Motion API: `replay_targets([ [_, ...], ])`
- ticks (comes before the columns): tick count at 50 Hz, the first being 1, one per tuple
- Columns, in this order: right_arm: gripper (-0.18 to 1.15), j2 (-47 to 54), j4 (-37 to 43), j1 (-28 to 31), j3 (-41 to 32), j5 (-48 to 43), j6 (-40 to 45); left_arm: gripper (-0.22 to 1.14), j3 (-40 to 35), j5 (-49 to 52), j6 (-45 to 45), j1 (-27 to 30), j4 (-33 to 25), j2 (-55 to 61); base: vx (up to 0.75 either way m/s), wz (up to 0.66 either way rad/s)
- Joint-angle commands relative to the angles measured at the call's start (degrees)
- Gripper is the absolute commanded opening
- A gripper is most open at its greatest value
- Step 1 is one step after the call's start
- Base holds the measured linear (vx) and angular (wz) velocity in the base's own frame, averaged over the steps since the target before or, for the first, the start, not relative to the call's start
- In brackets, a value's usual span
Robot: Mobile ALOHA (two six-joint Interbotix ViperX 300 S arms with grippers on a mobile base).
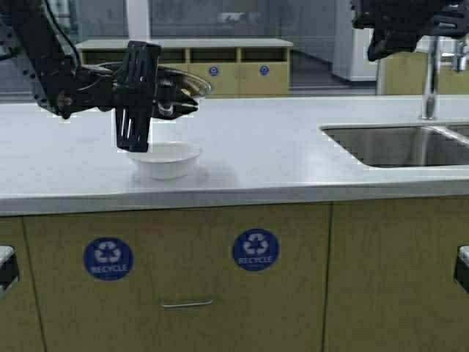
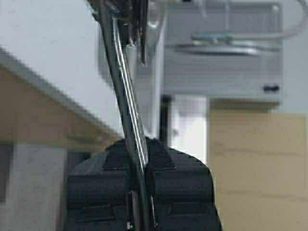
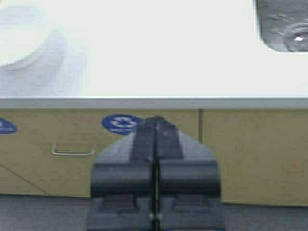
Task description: Add oil to the pan and cook the shrimp and serve it
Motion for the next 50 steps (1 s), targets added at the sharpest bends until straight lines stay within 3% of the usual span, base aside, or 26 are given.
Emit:
replay_targets([
  [1,0.05,-0.79,-0.09,0.09,-0.79,-0.18,0.09,0.04,-2.90,4.75,4.75,-0.09,0.00,-4.39,0.03,0.26],
  [24,0.05,-0.79,-0.09,0.09,-0.88,-0.18,0.18,0.04,-9.49,27.42,19.86,-2.81,0.44,-5.71,0.04,0.22],
  [50,0.05,-1.93,0.00,0.09,-1.05,-0.18,0.26,0.04,-17.93,38.94,26.63,-4.57,1.05,-3.87,0.02,0.07],
])
